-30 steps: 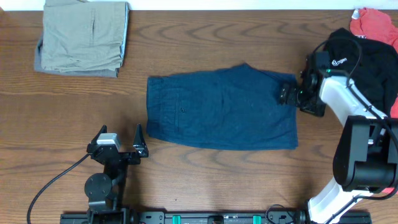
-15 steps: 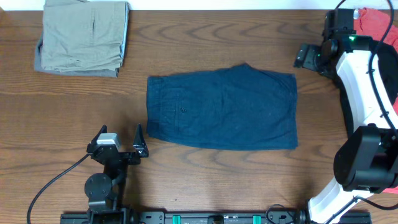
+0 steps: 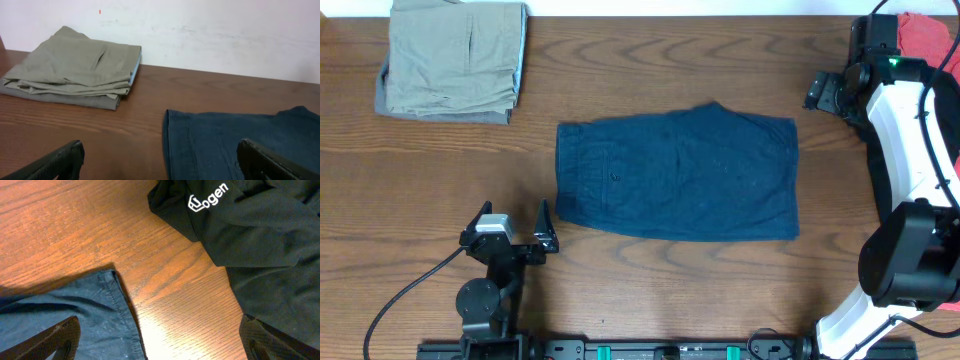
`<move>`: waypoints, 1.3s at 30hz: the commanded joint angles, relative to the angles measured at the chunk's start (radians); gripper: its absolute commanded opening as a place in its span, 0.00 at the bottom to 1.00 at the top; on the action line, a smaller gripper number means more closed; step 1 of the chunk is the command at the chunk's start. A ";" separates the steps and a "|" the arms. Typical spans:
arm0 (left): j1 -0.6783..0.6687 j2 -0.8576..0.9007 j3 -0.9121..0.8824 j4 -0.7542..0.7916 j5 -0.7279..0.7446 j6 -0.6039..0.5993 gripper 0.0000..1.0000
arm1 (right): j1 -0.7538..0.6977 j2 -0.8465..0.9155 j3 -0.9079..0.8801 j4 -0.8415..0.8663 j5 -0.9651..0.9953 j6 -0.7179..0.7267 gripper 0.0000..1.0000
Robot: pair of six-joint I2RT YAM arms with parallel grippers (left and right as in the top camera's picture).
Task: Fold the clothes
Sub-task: 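Reach the left gripper to the trousers' left edge and grasp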
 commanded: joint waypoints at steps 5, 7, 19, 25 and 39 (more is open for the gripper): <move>0.005 -0.006 -0.017 0.047 0.224 -0.195 0.98 | -0.001 0.006 0.004 0.000 0.018 0.014 0.99; 0.005 -0.006 -0.017 0.072 0.283 -0.253 0.98 | -0.001 0.006 0.004 0.000 0.018 0.014 0.99; 0.005 0.124 0.257 0.172 0.395 -0.232 0.98 | 0.000 0.006 0.004 0.000 0.018 0.014 0.99; 0.005 0.551 0.696 -0.198 0.403 -0.069 0.98 | 0.000 0.006 0.004 0.000 0.018 0.014 0.99; 0.005 1.467 1.337 -0.881 0.402 0.118 0.98 | 0.000 0.006 0.004 0.000 0.018 0.014 0.99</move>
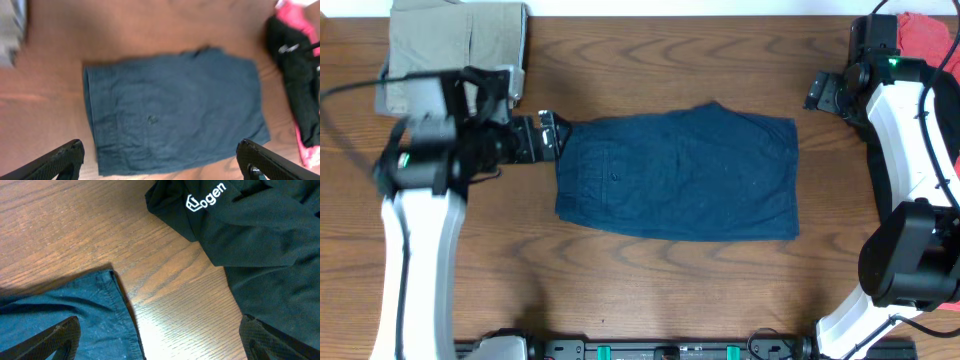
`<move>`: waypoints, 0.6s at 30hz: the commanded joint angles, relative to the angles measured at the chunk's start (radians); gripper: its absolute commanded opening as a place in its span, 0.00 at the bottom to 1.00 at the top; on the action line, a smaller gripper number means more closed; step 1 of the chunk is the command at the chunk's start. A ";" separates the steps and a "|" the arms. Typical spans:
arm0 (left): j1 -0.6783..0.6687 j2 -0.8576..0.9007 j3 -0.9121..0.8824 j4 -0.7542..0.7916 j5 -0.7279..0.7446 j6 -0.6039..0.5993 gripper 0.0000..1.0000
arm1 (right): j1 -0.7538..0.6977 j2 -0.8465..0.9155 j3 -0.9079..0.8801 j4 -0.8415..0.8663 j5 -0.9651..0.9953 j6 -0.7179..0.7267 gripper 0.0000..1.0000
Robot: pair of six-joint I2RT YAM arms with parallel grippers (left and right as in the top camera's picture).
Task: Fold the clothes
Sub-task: 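Reach the left gripper to the trousers' left edge and grasp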
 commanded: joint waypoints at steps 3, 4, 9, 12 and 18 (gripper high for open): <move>0.006 0.198 0.007 -0.015 0.007 0.039 0.98 | 0.000 0.006 0.005 0.001 0.011 0.014 0.99; 0.006 0.235 0.007 -0.008 0.007 0.039 0.98 | 0.000 0.006 0.005 0.001 0.011 0.014 0.99; 0.006 0.372 0.007 0.038 0.007 0.040 0.98 | 0.000 0.006 0.005 0.001 0.011 0.014 0.99; 0.006 0.425 0.007 0.077 -0.009 0.040 0.98 | 0.000 0.006 0.005 0.001 0.011 0.014 0.99; 0.024 0.477 0.006 0.089 -0.069 0.040 0.98 | 0.000 0.006 0.005 0.001 0.011 0.014 0.99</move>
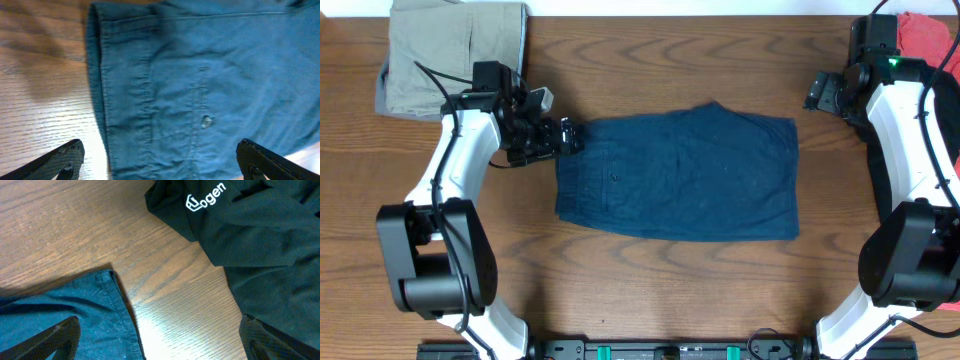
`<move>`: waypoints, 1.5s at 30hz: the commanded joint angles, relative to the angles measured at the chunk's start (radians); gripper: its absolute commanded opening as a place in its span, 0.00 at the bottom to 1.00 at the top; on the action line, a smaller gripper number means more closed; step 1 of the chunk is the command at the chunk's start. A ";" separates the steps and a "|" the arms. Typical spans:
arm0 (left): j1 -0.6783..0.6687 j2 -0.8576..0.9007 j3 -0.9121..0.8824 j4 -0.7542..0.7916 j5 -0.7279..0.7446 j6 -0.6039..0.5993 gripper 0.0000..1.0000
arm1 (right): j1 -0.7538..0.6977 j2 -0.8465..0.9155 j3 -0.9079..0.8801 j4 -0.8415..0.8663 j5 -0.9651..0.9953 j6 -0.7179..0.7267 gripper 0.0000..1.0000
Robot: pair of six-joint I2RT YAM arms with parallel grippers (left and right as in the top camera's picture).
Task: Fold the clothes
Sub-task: 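Reach the left gripper to the trousers' left edge and grasp, then fold the grasped left edge rightward over the trousers with left gripper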
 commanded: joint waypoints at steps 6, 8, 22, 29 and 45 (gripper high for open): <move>0.046 0.047 -0.008 -0.008 -0.034 0.018 0.98 | 0.000 0.006 0.005 0.001 0.010 0.014 0.99; 0.053 0.058 -0.008 -0.015 -0.034 0.018 0.98 | 0.000 0.006 0.005 0.001 0.011 0.014 0.99; 0.058 0.220 -0.010 -0.043 0.079 0.022 0.98 | 0.000 0.006 0.005 0.001 0.010 0.014 0.99; 0.040 0.307 -0.010 -0.087 0.079 0.045 0.98 | 0.000 0.006 0.005 0.001 0.010 0.014 0.99; 0.006 0.334 -0.011 -0.106 0.079 0.050 0.41 | 0.000 0.006 0.005 0.001 0.011 0.014 0.99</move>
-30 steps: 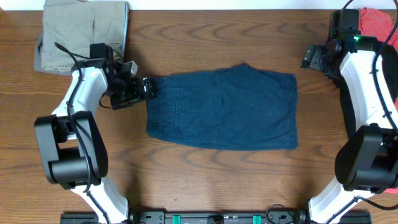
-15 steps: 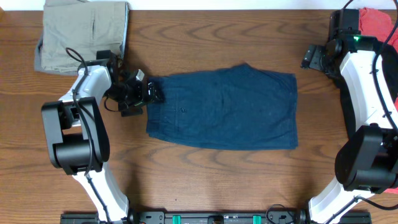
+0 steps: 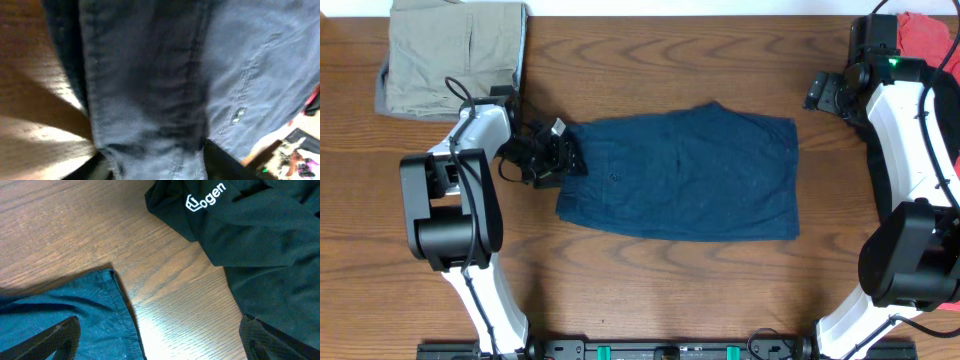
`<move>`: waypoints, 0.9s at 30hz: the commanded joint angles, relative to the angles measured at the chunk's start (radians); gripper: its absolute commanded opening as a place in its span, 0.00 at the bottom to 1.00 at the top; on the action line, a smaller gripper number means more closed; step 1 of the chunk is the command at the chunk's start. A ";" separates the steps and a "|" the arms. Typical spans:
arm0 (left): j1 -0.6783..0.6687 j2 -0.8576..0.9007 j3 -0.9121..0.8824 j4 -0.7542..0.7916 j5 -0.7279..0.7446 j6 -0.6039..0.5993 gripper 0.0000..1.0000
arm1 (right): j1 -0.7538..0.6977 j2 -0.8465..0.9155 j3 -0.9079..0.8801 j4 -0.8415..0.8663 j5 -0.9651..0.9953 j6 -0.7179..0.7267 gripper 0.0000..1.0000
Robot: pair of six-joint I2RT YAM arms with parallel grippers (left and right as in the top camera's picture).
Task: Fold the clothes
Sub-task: 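Fold the grasped left edge rightward over the trousers with left gripper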
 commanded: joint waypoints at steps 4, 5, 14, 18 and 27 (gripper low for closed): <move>-0.008 0.073 -0.043 0.003 -0.080 0.016 0.11 | 0.000 0.006 0.005 0.001 0.010 0.014 1.00; -0.006 0.073 -0.043 0.001 -0.084 0.002 0.06 | 0.000 0.006 0.005 0.000 0.010 0.014 0.99; 0.056 0.050 0.052 -0.163 -0.272 -0.128 0.06 | 0.000 0.006 0.005 0.001 0.010 0.014 0.99; 0.089 -0.011 0.133 -0.268 -0.327 -0.139 0.06 | 0.000 0.006 0.005 0.001 0.010 0.014 0.99; 0.097 -0.180 0.398 -0.551 -0.438 -0.142 0.06 | 0.000 0.006 0.005 0.001 0.010 0.014 0.99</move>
